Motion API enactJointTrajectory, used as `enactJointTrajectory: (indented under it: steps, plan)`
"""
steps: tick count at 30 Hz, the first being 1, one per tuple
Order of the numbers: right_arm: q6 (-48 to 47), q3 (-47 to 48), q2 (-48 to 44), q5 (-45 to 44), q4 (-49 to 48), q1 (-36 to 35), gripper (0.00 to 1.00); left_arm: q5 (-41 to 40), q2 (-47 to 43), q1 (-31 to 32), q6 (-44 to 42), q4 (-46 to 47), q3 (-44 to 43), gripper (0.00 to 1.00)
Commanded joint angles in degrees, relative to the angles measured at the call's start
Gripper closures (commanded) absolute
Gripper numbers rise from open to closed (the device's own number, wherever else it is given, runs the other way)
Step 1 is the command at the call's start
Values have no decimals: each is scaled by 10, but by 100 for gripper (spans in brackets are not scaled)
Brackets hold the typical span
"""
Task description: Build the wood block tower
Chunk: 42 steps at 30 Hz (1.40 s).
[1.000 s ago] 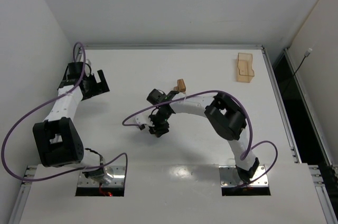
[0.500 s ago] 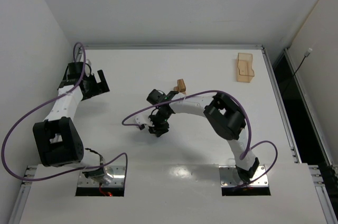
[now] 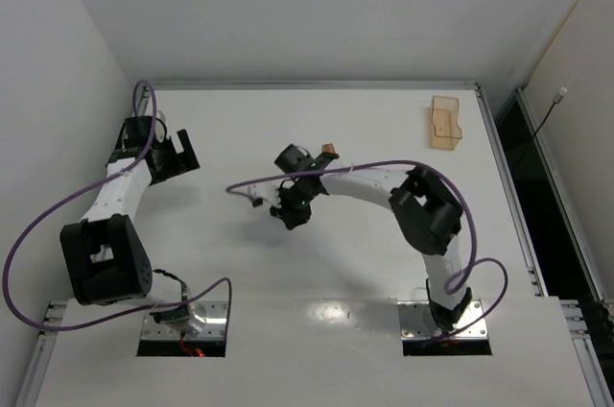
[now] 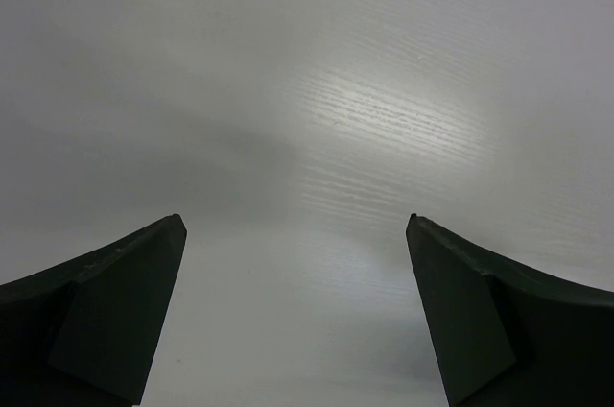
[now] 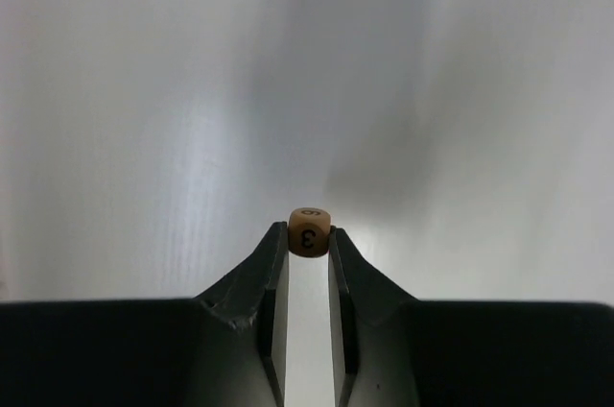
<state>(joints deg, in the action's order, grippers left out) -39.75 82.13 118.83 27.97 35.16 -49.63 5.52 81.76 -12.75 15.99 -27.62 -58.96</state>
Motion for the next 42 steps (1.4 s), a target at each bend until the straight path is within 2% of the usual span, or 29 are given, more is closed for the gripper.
enactJointTrajectory:
  steps: [1, 3, 4, 8, 11, 14, 24, 42]
  plan:
    - [260, 53, -117, -131, -72, 56, 100, -7, -39, -5, 19, 24, 22, 0]
    - [315, 87, -123, -185, -55, 73, 100, -13, -53, -5, 19, 30, 36, 0]
    - [341, 110, -123, -225, -15, 81, 100, -13, -60, -5, 19, 30, 36, 0]
    - [455, 288, -47, -272, 103, 140, 100, -13, -60, -5, 25, 30, 34, 0]
    - [494, 273, -59, -323, 72, 167, 100, -13, -54, -5, 25, 24, 18, 0]
    - [524, 294, -27, -328, 91, 192, 100, -18, -49, -5, 25, 18, 5, 0]
    - [553, 255, 7, -264, 103, 218, 100, -18, -33, -5, 25, 12, -5, 0]
    - [553, 263, 48, -257, 98, 233, 100, -18, -22, -5, 25, 12, -11, 0]
